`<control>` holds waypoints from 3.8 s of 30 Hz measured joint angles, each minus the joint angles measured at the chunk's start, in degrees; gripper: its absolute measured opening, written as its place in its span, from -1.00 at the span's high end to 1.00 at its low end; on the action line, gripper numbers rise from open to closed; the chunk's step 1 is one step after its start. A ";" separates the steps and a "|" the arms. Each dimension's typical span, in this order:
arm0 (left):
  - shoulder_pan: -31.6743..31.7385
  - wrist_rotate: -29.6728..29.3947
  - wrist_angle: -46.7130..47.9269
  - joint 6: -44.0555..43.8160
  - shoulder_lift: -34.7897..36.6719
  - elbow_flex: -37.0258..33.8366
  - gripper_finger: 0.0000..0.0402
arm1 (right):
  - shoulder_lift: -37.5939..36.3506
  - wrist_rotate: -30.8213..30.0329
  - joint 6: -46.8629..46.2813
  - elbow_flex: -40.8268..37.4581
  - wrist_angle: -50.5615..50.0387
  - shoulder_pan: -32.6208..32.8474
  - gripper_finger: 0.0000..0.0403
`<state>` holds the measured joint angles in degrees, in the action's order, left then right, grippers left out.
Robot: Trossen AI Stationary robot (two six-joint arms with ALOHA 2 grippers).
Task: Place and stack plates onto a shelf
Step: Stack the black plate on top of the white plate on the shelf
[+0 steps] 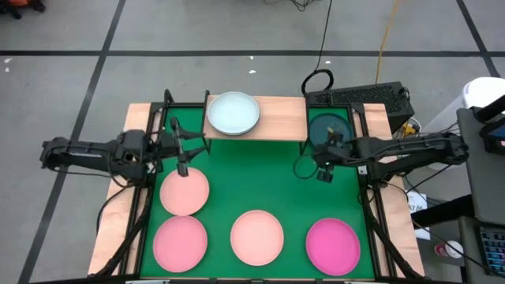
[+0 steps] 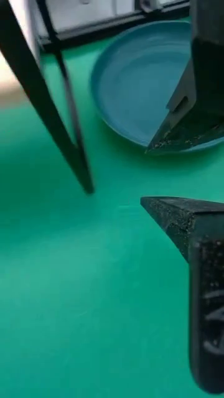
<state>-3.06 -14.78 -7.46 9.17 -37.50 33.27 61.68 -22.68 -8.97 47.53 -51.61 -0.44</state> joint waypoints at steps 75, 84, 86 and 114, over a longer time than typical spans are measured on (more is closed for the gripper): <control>-5.28 -0.25 -16.67 -0.09 -2.25 -7.03 0.05 | 11.87 1.66 7.29 -14.56 21.41 -21.34 0.97; -5.28 -0.27 -16.68 0.00 -2.25 -7.03 0.05 | 1.19 6.17 -1.85 -14.53 17.64 -21.19 0.99; -5.28 -0.27 -16.68 -0.01 -2.25 -7.03 0.05 | -2.85 6.80 -3.59 -14.53 17.56 -21.19 0.99; -5.28 -0.36 -19.05 2.45 -2.25 -7.03 0.05 | -4.13 7.85 13.83 3.48 58.45 -15.22 1.00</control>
<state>-8.34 -15.14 -26.51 11.61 -39.75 26.24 57.56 -14.83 4.86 51.01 6.84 -15.66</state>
